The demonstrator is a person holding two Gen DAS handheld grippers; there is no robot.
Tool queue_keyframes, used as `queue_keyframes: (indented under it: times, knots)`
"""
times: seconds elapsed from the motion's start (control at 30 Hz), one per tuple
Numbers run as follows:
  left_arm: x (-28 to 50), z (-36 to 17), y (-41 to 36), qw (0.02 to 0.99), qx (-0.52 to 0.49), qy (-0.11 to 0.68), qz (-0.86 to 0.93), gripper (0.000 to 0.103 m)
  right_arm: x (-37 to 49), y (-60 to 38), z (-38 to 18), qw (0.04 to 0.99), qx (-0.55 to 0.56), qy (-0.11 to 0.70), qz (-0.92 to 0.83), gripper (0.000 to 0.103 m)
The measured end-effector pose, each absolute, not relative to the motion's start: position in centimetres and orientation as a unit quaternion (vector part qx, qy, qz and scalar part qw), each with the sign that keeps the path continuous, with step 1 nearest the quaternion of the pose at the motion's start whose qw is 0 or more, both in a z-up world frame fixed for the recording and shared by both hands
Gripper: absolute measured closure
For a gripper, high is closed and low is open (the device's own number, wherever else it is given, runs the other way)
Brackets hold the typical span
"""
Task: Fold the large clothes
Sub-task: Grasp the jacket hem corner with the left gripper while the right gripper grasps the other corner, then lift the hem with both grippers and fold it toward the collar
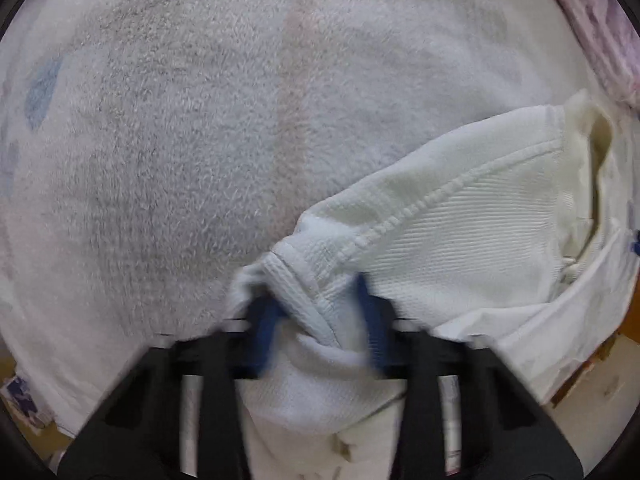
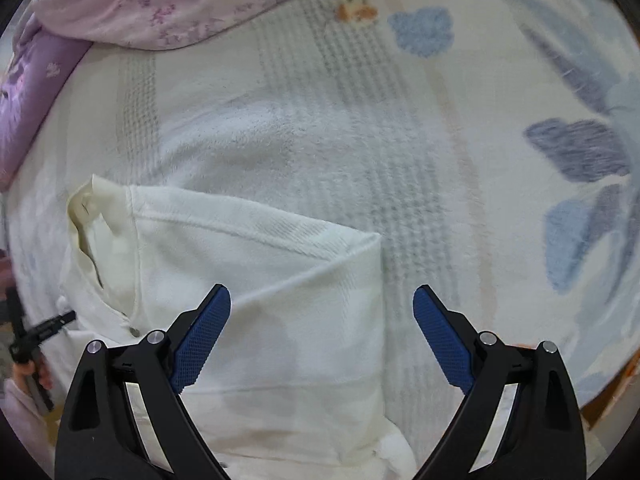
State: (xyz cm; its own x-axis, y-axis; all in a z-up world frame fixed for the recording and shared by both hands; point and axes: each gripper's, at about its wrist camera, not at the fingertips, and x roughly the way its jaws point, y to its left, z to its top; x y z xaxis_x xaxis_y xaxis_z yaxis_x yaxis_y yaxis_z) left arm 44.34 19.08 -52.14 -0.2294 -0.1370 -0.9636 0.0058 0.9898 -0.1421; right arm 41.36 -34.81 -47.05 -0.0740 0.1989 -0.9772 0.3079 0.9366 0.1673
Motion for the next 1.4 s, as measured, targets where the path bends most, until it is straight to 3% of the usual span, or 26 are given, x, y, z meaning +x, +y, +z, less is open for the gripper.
queue_keyframes:
  times: [0.17,0.3,0.4,0.5,0.53,1.4]
  knots:
    - [44.3,-51.7,19.5,0.619,-0.049,0.782,-0.047,0.092,43.5,-36.0,-50.6,0.619,0.197,0.760,-0.033,0.032]
    - [44.1,-51.8,18.8,0.621,-0.051,0.781,-0.030,0.092,45.0,-35.9,-53.9,0.575,0.193,0.795,-0.022,0.034]
    - [44.2,-51.9,18.4,0.621,-0.069,0.780,-0.012,0.092,45.4,-34.4,-54.7,0.570,0.130,0.811,-0.015,0.042]
    - [43.8,-51.7,18.9,0.627,-0.068,0.776,-0.005,0.092,45.3,-33.9,-54.1,0.579,0.103,0.809,-0.028,0.078]
    - [43.7,-51.5,18.8,0.630,-0.063,0.774,-0.004,0.092,45.1,-33.9,-53.7,0.584,0.120,0.802,-0.019,0.084]
    - [38.3,-40.9,17.3,0.700,-0.021,0.714,0.002,0.094,39.2,-31.3,-41.2,0.682,0.063,0.727,-0.047,0.085]
